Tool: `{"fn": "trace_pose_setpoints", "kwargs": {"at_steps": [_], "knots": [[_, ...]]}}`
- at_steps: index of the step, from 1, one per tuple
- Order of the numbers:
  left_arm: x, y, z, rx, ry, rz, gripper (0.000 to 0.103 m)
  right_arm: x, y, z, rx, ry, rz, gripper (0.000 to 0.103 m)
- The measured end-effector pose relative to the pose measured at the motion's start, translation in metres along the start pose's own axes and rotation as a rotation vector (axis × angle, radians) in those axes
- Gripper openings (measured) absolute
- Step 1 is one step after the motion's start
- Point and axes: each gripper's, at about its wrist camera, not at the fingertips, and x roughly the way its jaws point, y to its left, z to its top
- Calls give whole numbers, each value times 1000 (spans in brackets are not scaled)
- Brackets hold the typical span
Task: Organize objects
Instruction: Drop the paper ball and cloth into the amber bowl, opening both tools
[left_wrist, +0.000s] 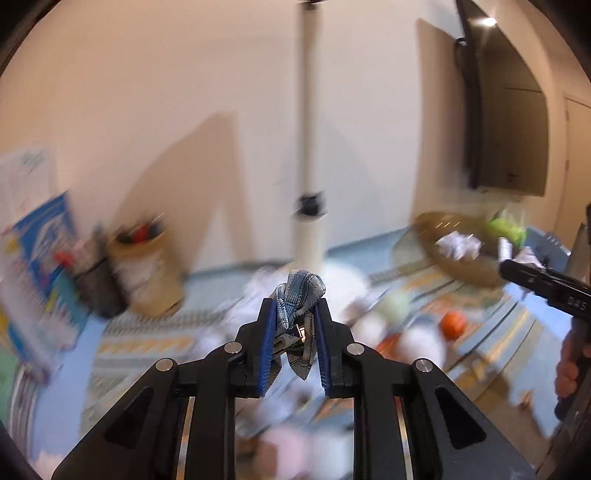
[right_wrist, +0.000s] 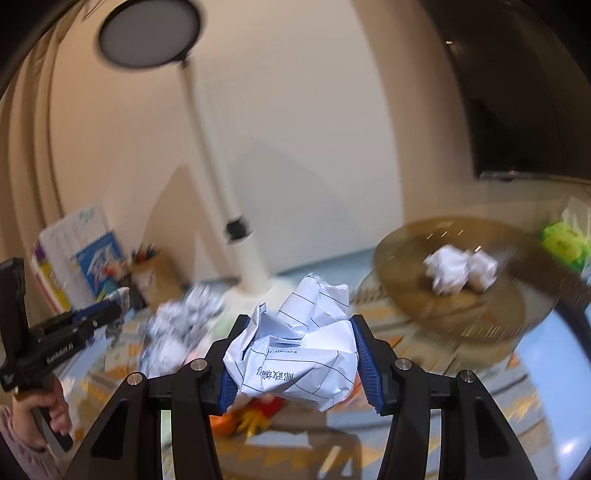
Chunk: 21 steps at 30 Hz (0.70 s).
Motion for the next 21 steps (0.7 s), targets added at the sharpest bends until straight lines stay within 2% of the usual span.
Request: {"fn": "trace_pose_setpoints", "kwargs": {"at_steps": [5,8,12,16,17,18,19,20,21], "knots": [[48,-74,57,67,-28,-123,18,5,-50,51,58,-15,-65,52],[82,-118,72,88,2,-194,18,16,-82,72,90,11,-125,53],[122,-173,77,159,47,-231,18,33,-115,85,109,52,-183,53],[151,-207,75,172,85,-274,18,51,-141,85,153,102,-184,54],[157,-216,74,183,91,-275,21,56,-146,83,168,114,-181,64],[162,-223,72,199,102,-274,34,62,-153,82,195,137,-182,72],[168,-230,70,216,125,-275,46,66,-157,80,216,160,-191,103],[175,-235,67,222,174,-301,91,73,-163,80,243,211,-208,103],[182,-237,64,207,226,-334,102,77,-167,79,259,227,-221,103]]}}
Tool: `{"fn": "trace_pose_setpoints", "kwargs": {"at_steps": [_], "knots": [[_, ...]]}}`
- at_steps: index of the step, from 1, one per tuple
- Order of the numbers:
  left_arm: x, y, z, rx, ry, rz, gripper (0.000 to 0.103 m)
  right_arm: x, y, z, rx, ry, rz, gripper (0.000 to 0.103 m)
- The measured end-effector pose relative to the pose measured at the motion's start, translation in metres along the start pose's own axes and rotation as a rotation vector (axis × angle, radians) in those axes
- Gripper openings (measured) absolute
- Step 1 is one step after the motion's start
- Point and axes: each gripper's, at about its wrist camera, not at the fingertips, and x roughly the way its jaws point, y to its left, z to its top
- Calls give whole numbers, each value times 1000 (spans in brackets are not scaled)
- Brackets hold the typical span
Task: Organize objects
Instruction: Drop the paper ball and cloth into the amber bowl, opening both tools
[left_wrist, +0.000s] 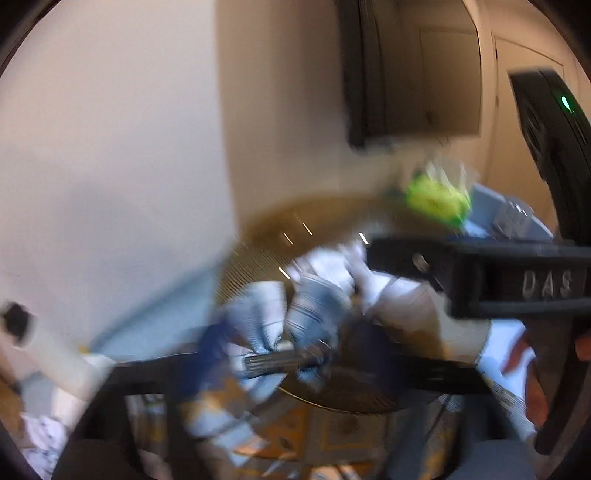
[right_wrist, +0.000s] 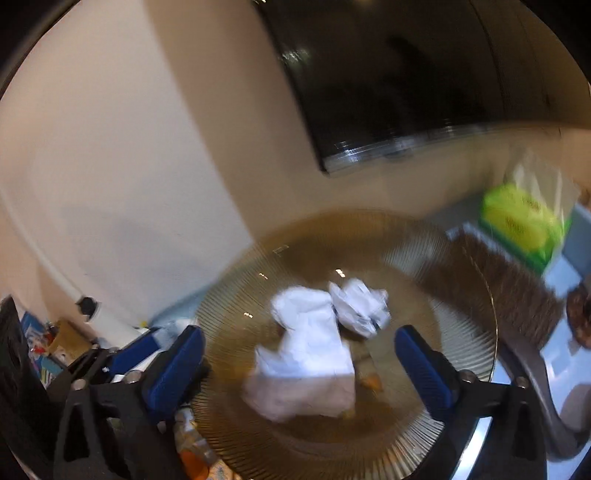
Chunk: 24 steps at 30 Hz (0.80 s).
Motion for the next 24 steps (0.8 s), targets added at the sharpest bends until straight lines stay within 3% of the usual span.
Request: {"fn": "trace_pose_setpoints", "kwargs": {"at_steps": [2,10,18,24], "knots": [[3,2,-4,-27,-4,-17,103,2,-5,0,12,-21,-6,103],[-34,5,-1,-1,-56,26,102,-11,4,-8,37,-26,19,103],[-122,57,-10,-54,-118,131,103,-48,54,-22,4,-46,81,103],[-195,116,-47,-124,-130,253,103,-61,104,-51,-86,-34,114,103]]}}
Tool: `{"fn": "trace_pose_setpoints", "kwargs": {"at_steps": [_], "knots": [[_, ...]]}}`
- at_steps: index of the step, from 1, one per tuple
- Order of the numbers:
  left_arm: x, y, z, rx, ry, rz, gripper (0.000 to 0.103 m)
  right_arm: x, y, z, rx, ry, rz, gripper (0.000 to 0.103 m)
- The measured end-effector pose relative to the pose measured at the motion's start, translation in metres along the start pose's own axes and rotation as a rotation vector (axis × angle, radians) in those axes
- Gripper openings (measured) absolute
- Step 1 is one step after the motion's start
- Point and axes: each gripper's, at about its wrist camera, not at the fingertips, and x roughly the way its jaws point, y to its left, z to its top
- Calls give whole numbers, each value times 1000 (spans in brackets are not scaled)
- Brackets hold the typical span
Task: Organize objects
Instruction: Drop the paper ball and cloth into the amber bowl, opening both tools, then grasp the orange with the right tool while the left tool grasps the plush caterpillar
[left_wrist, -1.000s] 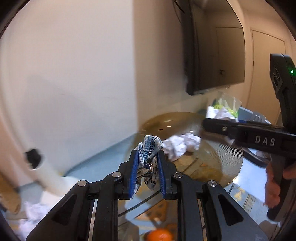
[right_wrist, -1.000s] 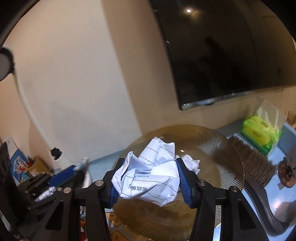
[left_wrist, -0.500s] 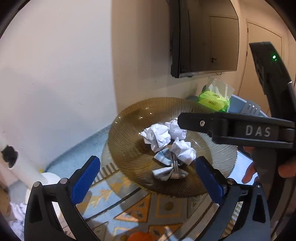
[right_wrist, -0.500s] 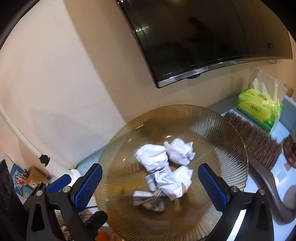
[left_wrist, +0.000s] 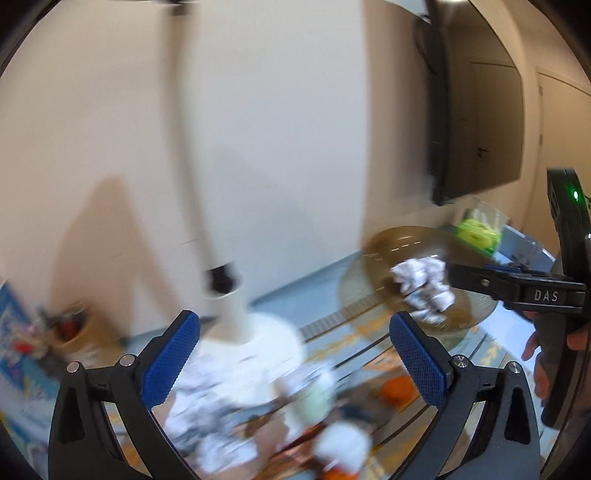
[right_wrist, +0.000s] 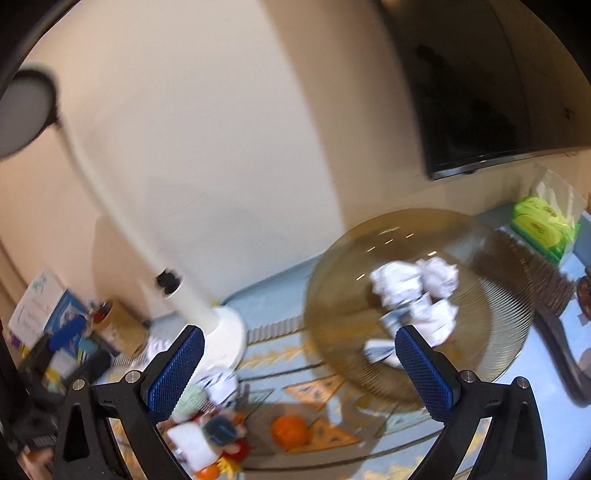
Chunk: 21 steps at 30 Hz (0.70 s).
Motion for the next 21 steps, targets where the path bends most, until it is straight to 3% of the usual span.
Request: {"fn": "trace_pose_setpoints", "kwargs": {"at_steps": [6,10,14,21], "knots": [[-32,53,-62,-57,82,25,103,17,21,-44,-50,74,-38,103],[-36,62,-109,-94,147,18,103,29,14,-73,-62,128,-59,103],[-28,54,-156,-121,226,-7,103,46,5,-99,-71,190,-66,103],[-10,31,-191,-92,299,-59,103,72,8,-127,-151,256,-66,103]]}}
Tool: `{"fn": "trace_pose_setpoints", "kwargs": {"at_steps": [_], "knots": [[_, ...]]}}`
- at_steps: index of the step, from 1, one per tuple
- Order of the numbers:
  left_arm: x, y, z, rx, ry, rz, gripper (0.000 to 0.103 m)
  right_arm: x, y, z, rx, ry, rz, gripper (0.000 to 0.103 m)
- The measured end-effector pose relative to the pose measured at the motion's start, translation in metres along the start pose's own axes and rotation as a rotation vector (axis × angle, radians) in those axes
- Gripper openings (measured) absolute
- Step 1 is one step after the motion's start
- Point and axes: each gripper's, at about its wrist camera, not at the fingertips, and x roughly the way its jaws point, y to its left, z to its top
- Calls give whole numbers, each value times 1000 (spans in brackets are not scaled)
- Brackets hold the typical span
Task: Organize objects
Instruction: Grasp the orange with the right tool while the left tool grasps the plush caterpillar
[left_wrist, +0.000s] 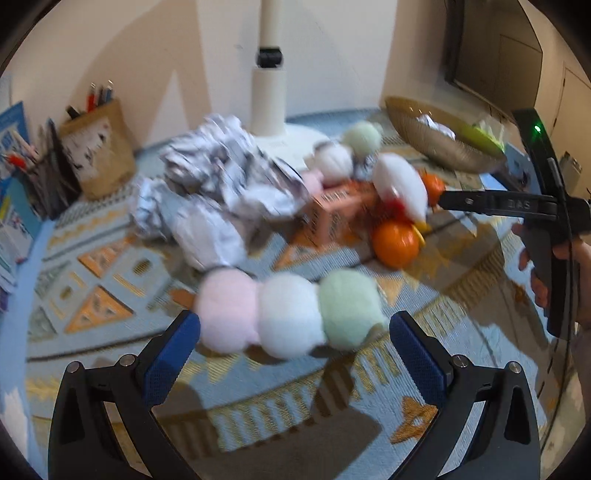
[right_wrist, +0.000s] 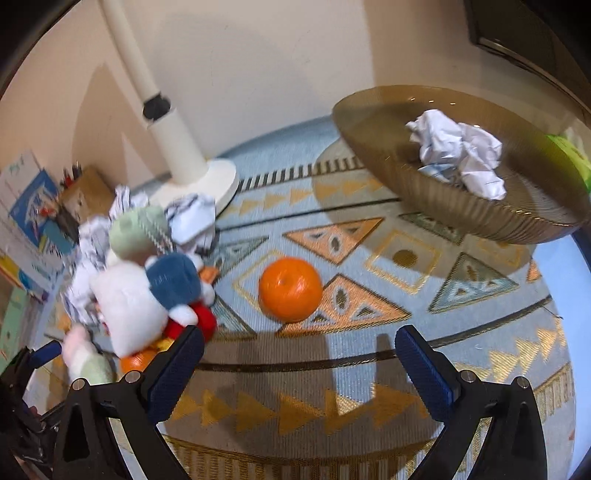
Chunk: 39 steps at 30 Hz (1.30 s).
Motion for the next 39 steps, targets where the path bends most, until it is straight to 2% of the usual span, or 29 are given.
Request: {"fn": "trace_pose_setpoints", "kwargs": {"at_steps": [6,8,11,13,17,25,30,35,39], "knots": [[0,-24,0,82,-49,115,103,19,4,2,-60,-3,-77,103],[7,-29,0,104,-39,140,102,23,6,5,-80,-6,-92,103],[20,-36,4,160,-14,233,102,31,11,10,-121,12,-116,103],[25,-39,5,198,-7,268,103,34,12,13,-136,12,-121,103],[26,-32,9,168,2,253,103,40,11,21,-128,14,-131,103],[30,2,11,-14,44,214,103,42,11,23,-125,15,-129,103],[31,21,9,-112,58,115,102,43,12,24,-126,14,-130,103],[30,19,8,-109,61,134,102,39,9,19,-122,8,-133,101],[20,36,5,-207,26,122,102,38,9,18,-122,8,-133,101]]}}
